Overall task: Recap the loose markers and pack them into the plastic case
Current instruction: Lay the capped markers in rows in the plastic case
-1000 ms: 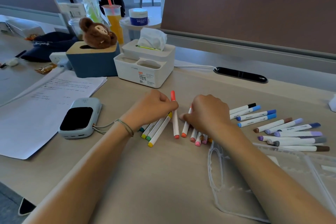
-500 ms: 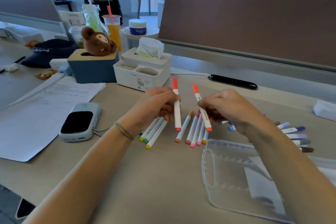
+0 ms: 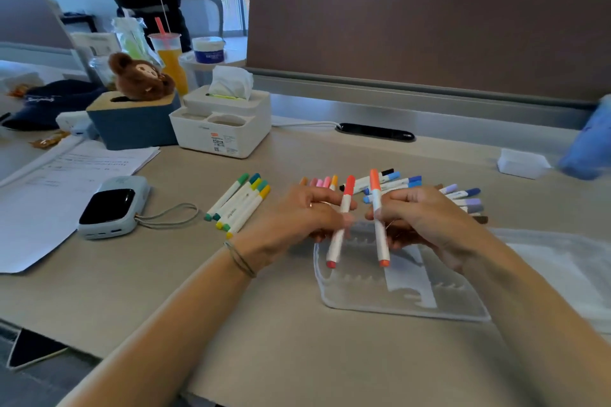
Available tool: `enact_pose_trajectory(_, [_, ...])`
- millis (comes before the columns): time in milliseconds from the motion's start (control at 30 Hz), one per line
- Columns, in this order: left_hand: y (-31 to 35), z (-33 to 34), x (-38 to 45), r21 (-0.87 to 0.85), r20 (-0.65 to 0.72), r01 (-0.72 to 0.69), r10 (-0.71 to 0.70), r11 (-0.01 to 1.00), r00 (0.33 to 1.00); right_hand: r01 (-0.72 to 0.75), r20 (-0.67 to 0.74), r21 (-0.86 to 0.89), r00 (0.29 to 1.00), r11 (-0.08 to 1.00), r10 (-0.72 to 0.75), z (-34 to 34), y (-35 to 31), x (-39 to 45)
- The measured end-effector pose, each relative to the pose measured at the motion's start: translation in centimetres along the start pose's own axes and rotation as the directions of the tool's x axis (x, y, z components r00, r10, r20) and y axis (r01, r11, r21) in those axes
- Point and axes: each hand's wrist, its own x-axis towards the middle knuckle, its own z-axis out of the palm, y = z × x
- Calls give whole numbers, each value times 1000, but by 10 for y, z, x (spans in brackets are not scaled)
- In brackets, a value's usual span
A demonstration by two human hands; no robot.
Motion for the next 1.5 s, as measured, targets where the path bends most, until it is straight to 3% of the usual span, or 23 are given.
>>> enact_pose_trajectory(200, [-7, 15, -6, 144, -155, -15, 38, 989, 987, 8, -7, 45, 1000, 999, -7, 16, 13, -7])
enact_pose_trajectory(367, [-10, 17, -9, 217, -179, -27, 67, 976, 982, -35, -63, 107, 997, 994, 42, 25, 11, -4])
enact_pose_trajectory(567, [-7, 22, -11, 331, -157, -137, 197, 934, 968, 43, -138, -143, 988, 989, -63, 40, 7, -1])
enact_pose_trajectory(733, [-4, 10, -13, 339, -73, -85, 116, 937, 991, 6, -113, -210, 993, 978, -31, 40, 2, 2])
enact_pose_trajectory(867, [-12, -12, -11, 571, -117, -39, 128, 820, 985, -63, -60, -305, 997, 950, 47, 40, 7, 4])
enact_pose_trajectory(1100, [-17, -2, -16, 705, -41, -26, 77, 709, 996, -50, -73, -401, 997, 915, 23, 53, 15, 5])
enact_pose_trajectory(1267, [-18, 5, -20, 758, -1, -79, 122, 648, 993, 2, -79, -454, 996, 891, -42, 56, 20, 2])
enact_pose_trajectory(1400, [-21, 5, -18, 799, 17, -75, 101, 597, 995, 11, -58, -454, 997, 891, -42, 52, 19, 1])
enact_pose_trajectory(1500, [-20, 7, -20, 828, 11, -61, 93, 558, 996, -25, -60, -322, 998, 946, 6, 39, 16, -1])
